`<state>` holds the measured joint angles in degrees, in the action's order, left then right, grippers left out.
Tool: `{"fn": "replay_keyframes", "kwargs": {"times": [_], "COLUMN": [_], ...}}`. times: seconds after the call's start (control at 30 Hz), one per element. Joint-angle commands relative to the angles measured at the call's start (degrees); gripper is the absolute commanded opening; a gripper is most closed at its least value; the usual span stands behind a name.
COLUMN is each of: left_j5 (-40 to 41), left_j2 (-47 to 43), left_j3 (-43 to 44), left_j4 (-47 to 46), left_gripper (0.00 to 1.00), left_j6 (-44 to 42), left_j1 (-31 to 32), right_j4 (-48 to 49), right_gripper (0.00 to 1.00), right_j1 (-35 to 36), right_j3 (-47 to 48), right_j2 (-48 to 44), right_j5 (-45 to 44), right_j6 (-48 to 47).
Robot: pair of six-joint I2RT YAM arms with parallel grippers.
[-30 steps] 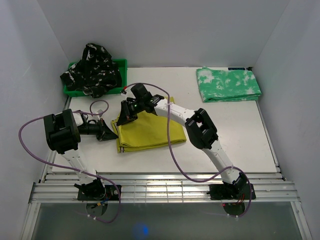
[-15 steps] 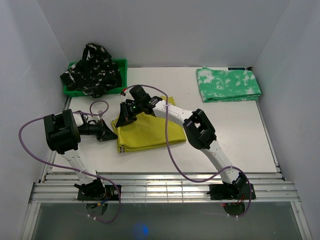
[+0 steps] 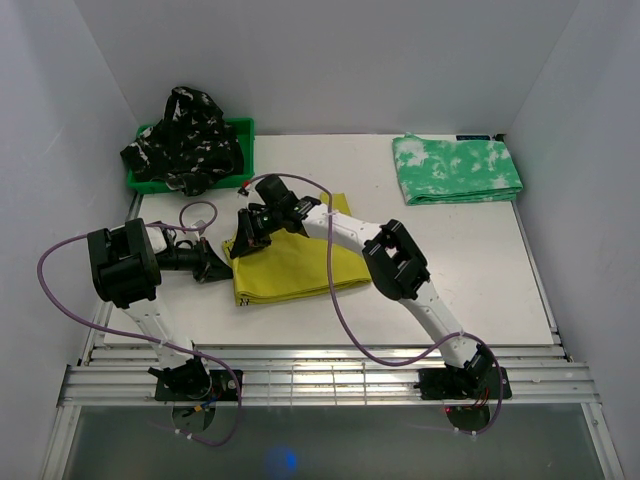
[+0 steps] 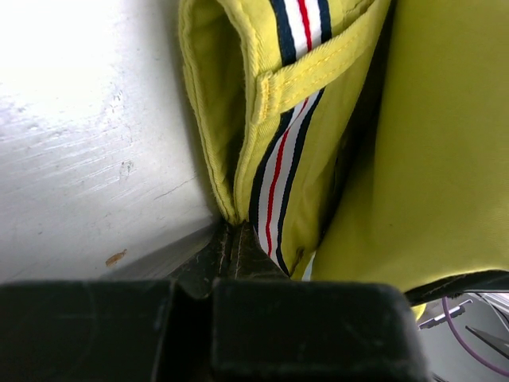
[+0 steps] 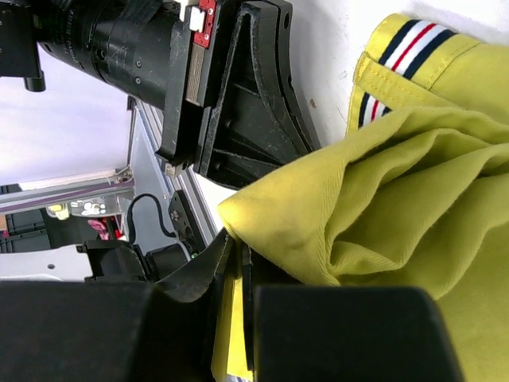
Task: Fold and stack the trousers
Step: Fold the trousers
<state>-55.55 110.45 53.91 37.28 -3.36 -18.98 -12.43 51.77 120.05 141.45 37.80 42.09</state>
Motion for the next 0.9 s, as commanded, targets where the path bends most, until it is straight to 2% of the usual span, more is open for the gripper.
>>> {"fn": "replay_keyframes", "kwargs": {"times": [0.0, 0.07, 0.1, 0.17, 0.27, 0.33, 0.43, 0.5, 0.6, 0.73, 0.77, 0.8, 0.87], "left_j5": [3.9, 4.0, 4.1, 4.2, 5.3, 6.2, 7.9, 9.3, 11.2, 11.5, 12.0, 12.4, 12.7], "left_j2": [-1.2, -1.3, -1.4, -1.7, -3.2, -4.3, -4.7, -5.5, -8.3, -13.8, -15.4, -18.4, -21.3], "left_j3": [-1.3, -1.3, -1.3, -1.2, -0.9, -0.3, 0.6, 0.6, 0.4, 3.0, 3.7, 5.6, 7.9], "left_j4": [-2.1, -2.1, -2.1, -2.3, -2.8, -2.9, -1.6, -0.7, 0.3, 5.2, 5.9, 6.5, 8.8], "left_gripper": [0.0, 0.0, 0.0, 0.0, 0.03, 0.1, 0.15, 0.25, 0.32, 0.44, 0.52, 0.56, 0.65], "left_j6": [-1.2, -1.2, -1.2, -1.2, -1.2, -1.3, -2.1, -3.0, -4.5, -10.8, -12.2, -13.6, -17.7], "left_j1": [0.9, 1.0, 1.0, 0.9, 0.9, 0.9, 0.8, 0.4, -0.3, -3.1, -3.7, -4.9, -5.9], "right_j4": [4.6, 5.0, 5.1, 5.5, 6.4, 7.7, 9.4, 10.0, 9.5, 2.3, 0.5, -3.6, -9.3], "right_gripper": [0.08, 0.09, 0.24, 0.36, 0.41, 0.52, 0.59, 0.65, 0.75, 0.92, 0.96, 0.97, 0.91], "right_j1": [1.8, 1.8, 1.8, 1.8, 1.4, 1.1, -0.2, -1.7, -4.6, -9.6, -12.0, -13.3, -17.4], "right_j3": [3.3, 3.2, 3.1, 2.9, 2.9, 2.8, 1.6, -0.3, -2.4, -3.9, -4.5, -4.6, -4.7], "right_j2": [1.5, 1.8, 1.8, 1.7, 0.8, 0.1, -2.1, -4.7, -8.6, -13.6, -15.8, -16.9, -19.8], "right_j5": [1.3, 1.5, 1.7, 2.0, 3.1, 4.6, 7.4, 9.4, 11.3, 11.2, 11.2, 11.5, 11.2], "right_j6": [1.2, 1.0, 1.0, 0.6, -0.4, -1.1, -1.9, -3.2, -5.7, -14.9, -17.1, -22.4, -29.4]}}
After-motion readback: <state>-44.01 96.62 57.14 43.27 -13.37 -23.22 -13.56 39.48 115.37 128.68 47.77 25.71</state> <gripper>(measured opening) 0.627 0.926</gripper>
